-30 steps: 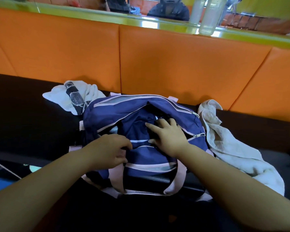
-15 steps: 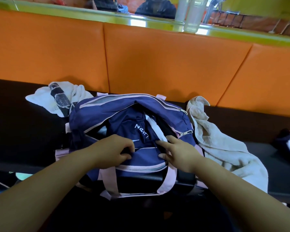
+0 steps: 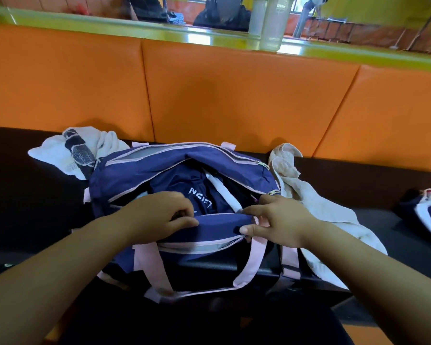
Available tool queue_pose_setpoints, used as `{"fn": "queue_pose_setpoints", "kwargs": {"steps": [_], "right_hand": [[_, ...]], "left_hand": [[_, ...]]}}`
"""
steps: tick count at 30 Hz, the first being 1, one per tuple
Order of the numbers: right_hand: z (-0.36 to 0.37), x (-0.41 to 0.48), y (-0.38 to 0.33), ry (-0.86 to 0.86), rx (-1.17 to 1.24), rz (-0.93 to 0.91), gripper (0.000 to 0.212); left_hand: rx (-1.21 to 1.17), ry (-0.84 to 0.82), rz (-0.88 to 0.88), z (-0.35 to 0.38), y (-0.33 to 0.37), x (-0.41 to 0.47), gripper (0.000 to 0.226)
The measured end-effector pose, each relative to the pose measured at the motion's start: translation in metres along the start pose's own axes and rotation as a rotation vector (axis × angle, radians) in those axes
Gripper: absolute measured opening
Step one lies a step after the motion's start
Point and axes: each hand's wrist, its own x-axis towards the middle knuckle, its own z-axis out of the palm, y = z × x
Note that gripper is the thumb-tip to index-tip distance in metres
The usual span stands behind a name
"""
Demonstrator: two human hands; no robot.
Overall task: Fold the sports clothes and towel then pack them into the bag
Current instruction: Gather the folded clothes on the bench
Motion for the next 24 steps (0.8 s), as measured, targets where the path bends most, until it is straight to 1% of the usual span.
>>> {"fn": "queue_pose_setpoints", "kwargs": {"steps": [1,2,3,5,6,9,11,12,13,15,16,17,19,20,22,24], "right_hand": [[0.001,0.0,0.001,0.042,0.039,0.001,0.089],[0.002,0.001,0.002,0.099,0.066,-0.001,0.087],[0.003,0.005,0.004,0.172,0.064,-0.016,0.078],[0.006,0.016,0.005,0.326,-0.042,-0.076,0.049],[0.006,0.022,0.004,0.383,-0.11,-0.108,0.043],[0.007,0.044,-0.007,0.435,-0.222,-0.214,0.049],[0.007,0.058,-0.012,0.389,-0.26,-0.26,0.058],[0.006,0.064,-0.015,0.318,-0.285,-0.272,0.066],[0.007,0.07,-0.016,0.242,-0.297,-0.279,0.07],[0.009,0.081,-0.013,0.099,-0.286,-0.273,0.065],[0.011,0.084,-0.009,0.01,-0.283,-0.24,0.059],[0.012,0.085,-0.004,-0.054,-0.29,-0.213,0.054],[0.013,0.084,0.007,-0.143,-0.292,-0.173,0.05],[0.014,0.083,0.013,-0.161,-0.272,-0.152,0.05],[0.015,0.081,0.019,-0.183,-0.265,-0.133,0.052],[0.014,0.079,0.019,-0.182,-0.315,-0.134,0.052]], "left_hand": [[0.066,0.038,0.007,0.003,0.001,0.006,0.038],[0.148,0.093,0.032,0.006,0.001,0.012,0.041],[0.257,0.15,0.071,0.011,0.0,0.018,0.037],[0.444,0.193,0.103,0.015,0.001,0.026,0.02],[0.519,0.231,0.132,0.015,0.002,0.031,0.026],[0.645,0.431,0.197,0.008,0.001,0.037,0.039],[0.653,0.488,0.161,0.002,-0.01,0.039,0.048],[0.662,0.471,0.133,-0.001,-0.018,0.039,0.052],[0.666,0.418,0.113,-0.004,-0.026,0.04,0.058],[0.643,0.279,0.09,-0.009,-0.042,0.04,0.079],[0.617,0.23,0.06,-0.012,-0.048,0.04,0.086],[0.575,0.2,0.038,-0.014,-0.051,0.04,0.088],[0.461,0.151,0.045,-0.012,-0.054,0.04,0.084],[0.426,0.122,0.049,-0.011,-0.057,0.042,0.08],[0.376,-0.012,0.004,-0.012,-0.057,0.042,0.073],[0.348,-0.052,-0.019,-0.014,-0.056,0.042,0.073]]}}
